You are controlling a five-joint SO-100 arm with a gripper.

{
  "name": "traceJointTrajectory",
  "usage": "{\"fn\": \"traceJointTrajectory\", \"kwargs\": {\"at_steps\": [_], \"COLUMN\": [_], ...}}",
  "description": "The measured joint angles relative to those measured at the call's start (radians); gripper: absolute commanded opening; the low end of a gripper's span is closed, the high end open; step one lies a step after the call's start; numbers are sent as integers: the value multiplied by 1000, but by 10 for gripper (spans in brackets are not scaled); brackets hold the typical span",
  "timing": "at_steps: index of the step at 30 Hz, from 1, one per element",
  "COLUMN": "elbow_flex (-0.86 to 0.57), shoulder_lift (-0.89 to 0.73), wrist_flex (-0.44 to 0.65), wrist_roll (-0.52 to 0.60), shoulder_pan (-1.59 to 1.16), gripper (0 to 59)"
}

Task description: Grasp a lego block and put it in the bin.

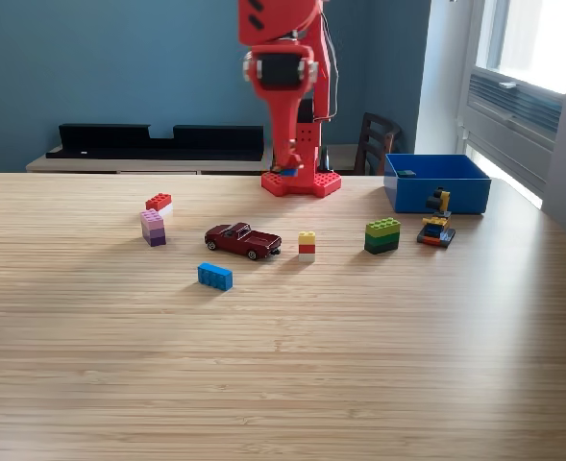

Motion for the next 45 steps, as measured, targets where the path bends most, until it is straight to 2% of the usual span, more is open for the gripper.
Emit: {"fn": "traceJointTrajectory", "kwargs": {"at_steps": [6, 17, 29, 30, 33, 35, 37, 45], "elbow_flex": [87, 91, -250, -281, -350, -370, -379, -380], "shoulder_lift": [84, 54, -345, -364, -394, -407, -410, -410], "wrist_flex": [9, 12, 158, 164, 173, 173, 173, 196], "wrist_roll": [-44, -72, -103, -107, -126, -141, -153, -164], "shoulder_pan": [-388, -940, -1247, -1261, -1287, -1292, -1292, -1292], "gripper": [0, 0, 2, 8, 145, 187, 201, 187]}}
